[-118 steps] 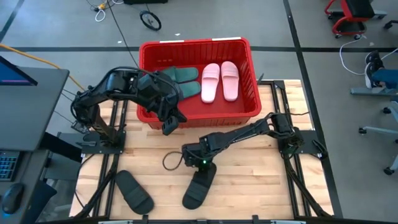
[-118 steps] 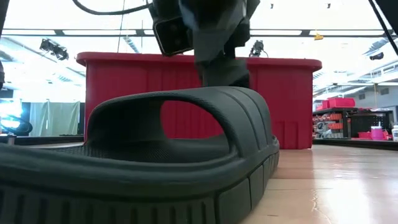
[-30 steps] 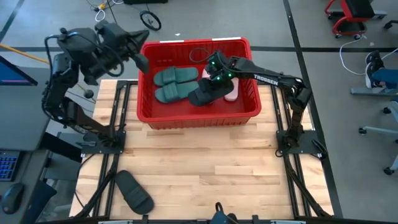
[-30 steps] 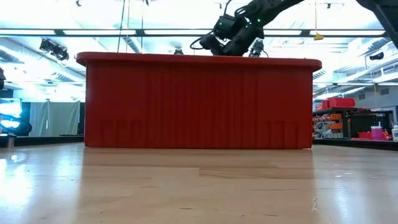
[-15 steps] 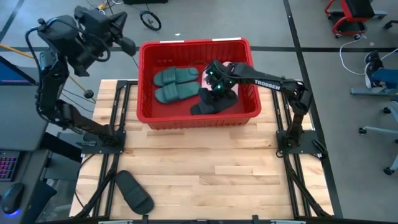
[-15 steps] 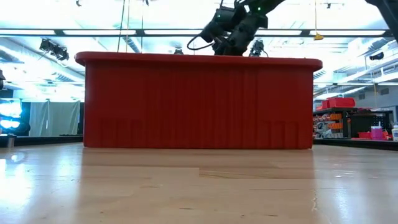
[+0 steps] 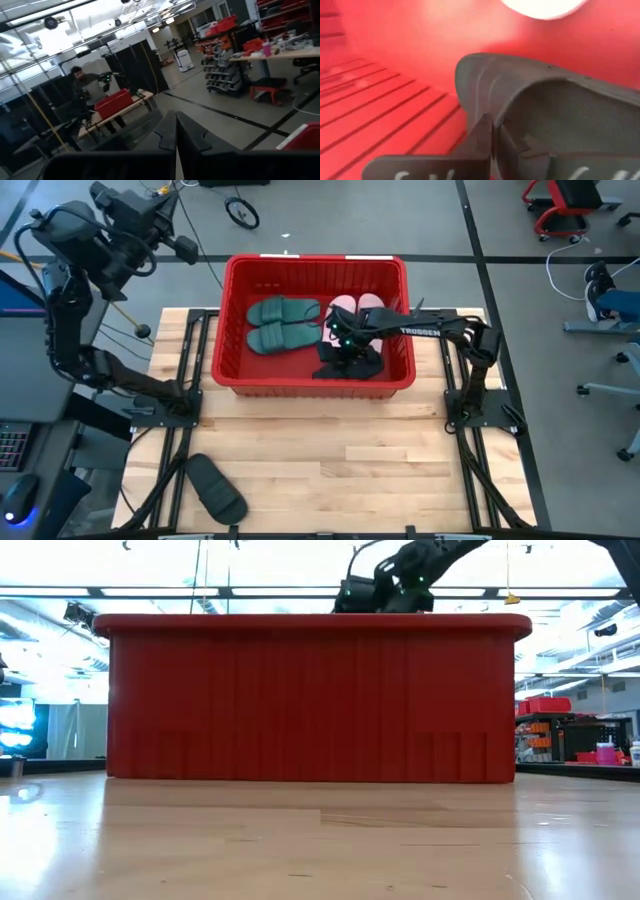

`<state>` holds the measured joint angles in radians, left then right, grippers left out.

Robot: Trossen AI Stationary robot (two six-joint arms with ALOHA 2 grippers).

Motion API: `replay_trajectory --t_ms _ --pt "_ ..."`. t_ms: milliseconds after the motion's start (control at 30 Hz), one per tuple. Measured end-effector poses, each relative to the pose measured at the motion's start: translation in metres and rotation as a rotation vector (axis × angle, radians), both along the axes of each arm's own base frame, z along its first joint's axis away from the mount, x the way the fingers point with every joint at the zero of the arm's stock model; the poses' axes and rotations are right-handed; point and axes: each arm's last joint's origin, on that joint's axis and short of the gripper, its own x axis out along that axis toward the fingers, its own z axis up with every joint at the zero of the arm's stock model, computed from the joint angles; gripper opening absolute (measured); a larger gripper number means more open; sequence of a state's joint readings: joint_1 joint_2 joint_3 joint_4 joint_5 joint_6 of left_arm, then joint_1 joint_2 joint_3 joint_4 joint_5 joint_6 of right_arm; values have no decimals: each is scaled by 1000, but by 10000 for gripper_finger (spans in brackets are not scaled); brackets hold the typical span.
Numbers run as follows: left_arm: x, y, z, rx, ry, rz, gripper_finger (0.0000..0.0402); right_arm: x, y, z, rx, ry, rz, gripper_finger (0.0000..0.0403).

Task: Pick and place slides into bin
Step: Put the right black slide into the red container

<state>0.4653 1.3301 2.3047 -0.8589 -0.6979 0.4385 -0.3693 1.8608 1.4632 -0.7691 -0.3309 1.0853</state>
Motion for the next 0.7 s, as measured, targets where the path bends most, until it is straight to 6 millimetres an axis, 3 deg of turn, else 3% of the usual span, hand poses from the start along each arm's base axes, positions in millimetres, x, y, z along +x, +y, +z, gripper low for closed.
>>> replay_trajectory --t_ms 167,333,533,700 --pt "-7 0 1 7 -8 27 25 -4 5 -12 7 43 -1 28" --pt "-11 1 2 8 -14 45 16 -8 6 -18 -6 81 0 46" --pt "-10 1 1 -4 -19 41 5 -13 1 -18 -48 76 83 74" --pt "-10 1 1 -32 -90 36 16 -20 3 -5 -89 60 161 103"
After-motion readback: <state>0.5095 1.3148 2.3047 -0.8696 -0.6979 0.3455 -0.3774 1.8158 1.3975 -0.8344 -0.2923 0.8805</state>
